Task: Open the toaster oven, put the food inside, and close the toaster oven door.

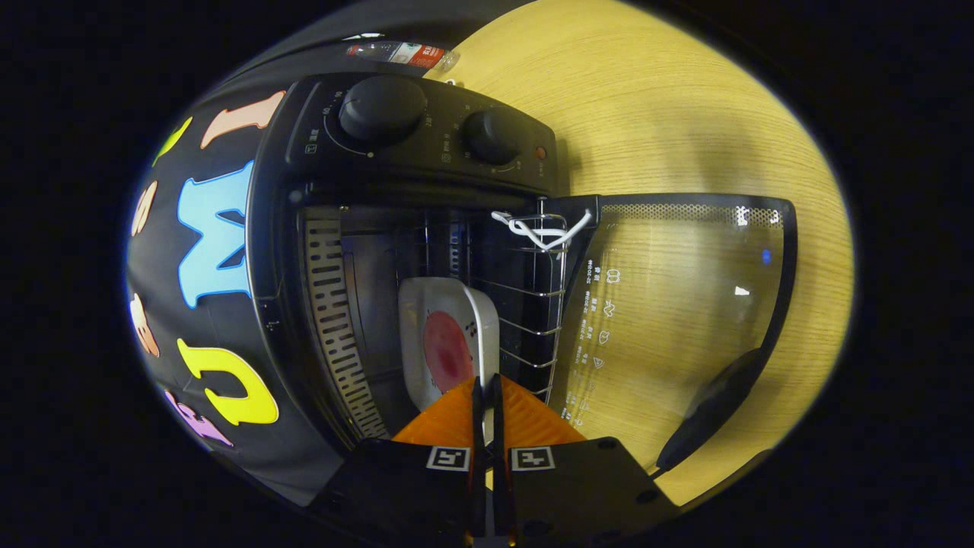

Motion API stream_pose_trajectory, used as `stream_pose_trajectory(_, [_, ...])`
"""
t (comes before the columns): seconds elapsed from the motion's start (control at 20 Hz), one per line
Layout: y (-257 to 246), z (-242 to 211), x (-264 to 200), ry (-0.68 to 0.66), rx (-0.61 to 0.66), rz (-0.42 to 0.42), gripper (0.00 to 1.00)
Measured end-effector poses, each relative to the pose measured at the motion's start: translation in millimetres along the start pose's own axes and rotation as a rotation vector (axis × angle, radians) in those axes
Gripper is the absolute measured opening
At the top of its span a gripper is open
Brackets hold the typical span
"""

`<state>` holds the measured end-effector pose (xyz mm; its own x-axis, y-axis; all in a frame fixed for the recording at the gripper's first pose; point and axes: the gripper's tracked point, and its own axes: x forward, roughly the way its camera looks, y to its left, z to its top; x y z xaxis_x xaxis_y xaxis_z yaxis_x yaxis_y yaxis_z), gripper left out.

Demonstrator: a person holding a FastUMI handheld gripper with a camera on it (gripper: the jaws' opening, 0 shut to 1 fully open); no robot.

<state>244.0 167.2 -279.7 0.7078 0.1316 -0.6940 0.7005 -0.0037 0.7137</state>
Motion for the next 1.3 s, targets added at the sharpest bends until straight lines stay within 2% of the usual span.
stream_pose_trajectory(0.2, [4, -8, -3, 0.027, -0.001, 0.033, 0.13])
stream_pose_trajectory(0.25, [5, -9, -6, 0.027, -0.004, 0.04, 0.39])
stream_pose_trajectory(0.35, [9, -9, -12, 0.027, -0.019, 0.063, 0.49])
stream_pose_trajectory(0.45, [8, -12, -21, 0.043, -0.043, 0.072, 0.8])
stream_pose_trajectory(0.6, [4, -13, -38, 0.055, -0.102, 0.072, 0.97])
stream_pose_trajectory(0.95, [-19, -28, -89, 0.129, -0.427, 0.07, 0.97])
stream_pose_trajectory(1.3, [-60, -38, -124, 0.198, -0.728, 0.024, 0.98])
